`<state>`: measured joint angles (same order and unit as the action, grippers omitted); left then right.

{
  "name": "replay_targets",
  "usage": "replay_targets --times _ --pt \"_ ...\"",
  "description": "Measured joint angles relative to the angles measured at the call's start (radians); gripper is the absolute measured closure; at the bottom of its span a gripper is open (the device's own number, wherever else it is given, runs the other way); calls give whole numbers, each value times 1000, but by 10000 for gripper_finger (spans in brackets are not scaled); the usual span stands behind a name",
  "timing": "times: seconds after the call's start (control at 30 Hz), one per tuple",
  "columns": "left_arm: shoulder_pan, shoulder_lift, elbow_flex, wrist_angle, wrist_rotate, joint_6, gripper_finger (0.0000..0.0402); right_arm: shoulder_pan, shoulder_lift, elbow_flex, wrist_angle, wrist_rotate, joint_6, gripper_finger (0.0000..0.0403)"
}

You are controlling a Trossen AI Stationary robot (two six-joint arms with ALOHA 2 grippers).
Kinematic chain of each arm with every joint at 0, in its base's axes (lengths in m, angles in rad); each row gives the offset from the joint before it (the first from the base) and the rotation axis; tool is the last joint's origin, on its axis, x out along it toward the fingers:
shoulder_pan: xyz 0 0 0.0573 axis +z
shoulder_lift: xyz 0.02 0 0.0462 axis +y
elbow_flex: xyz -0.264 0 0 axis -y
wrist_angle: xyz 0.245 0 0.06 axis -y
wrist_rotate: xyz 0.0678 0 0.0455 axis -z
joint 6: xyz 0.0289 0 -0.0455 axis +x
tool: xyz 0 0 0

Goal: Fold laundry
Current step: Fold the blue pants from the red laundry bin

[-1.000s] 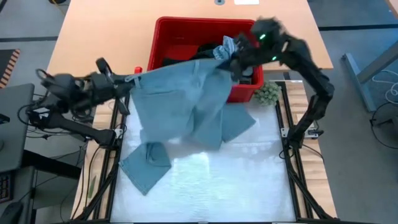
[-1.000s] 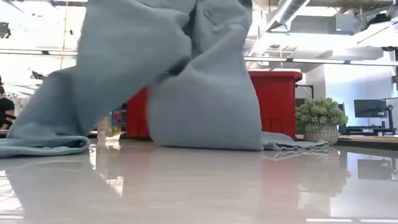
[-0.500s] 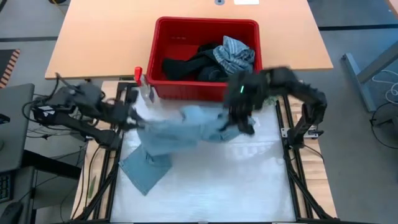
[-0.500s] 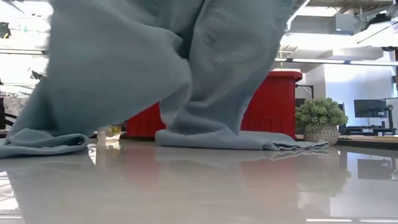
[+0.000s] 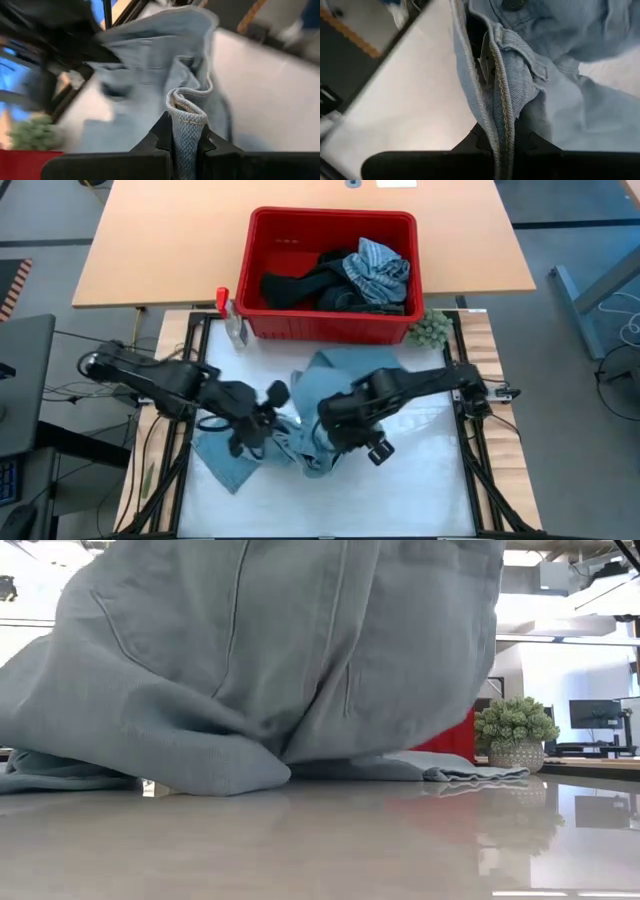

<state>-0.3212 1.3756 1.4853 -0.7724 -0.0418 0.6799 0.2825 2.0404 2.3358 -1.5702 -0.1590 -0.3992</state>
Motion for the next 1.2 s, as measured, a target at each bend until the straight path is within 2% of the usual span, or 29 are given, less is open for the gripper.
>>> replay_targets --times 0.07,0.17,0.23,0.3,0.47,0.57,0.8,0.9,1.1,1.2 --pt "16 33 0 34 35 67 401 1 24 -1 0 3 -58 363" --pt "51 68 0 75 186 135 401 10 37 0 0 21 -107 363" --pt "70 77 0 84 252 185 401 26 40 0 -1 74 -139 362" --pt "87 82 0 104 294 229 401 45 42 0 0 164 -172 362" --pt "101 83 0 161 335 335 399 96 42 0 22 505 -253 362" --pt "99 83 0 163 344 365 398 97 42 0 26 562 -288 362" --pt "101 64 0 146 311 305 397 105 42 0 71 678 -376 362" --pt "104 24 -1 112 294 278 399 119 42 0 97 712 -461 362" --pt "200 -65 0 139 484 157 400 124 41 0 252 845 -738 362" --pt "233 -67 0 123 524 87 399 123 41 0 400 920 -851 362"
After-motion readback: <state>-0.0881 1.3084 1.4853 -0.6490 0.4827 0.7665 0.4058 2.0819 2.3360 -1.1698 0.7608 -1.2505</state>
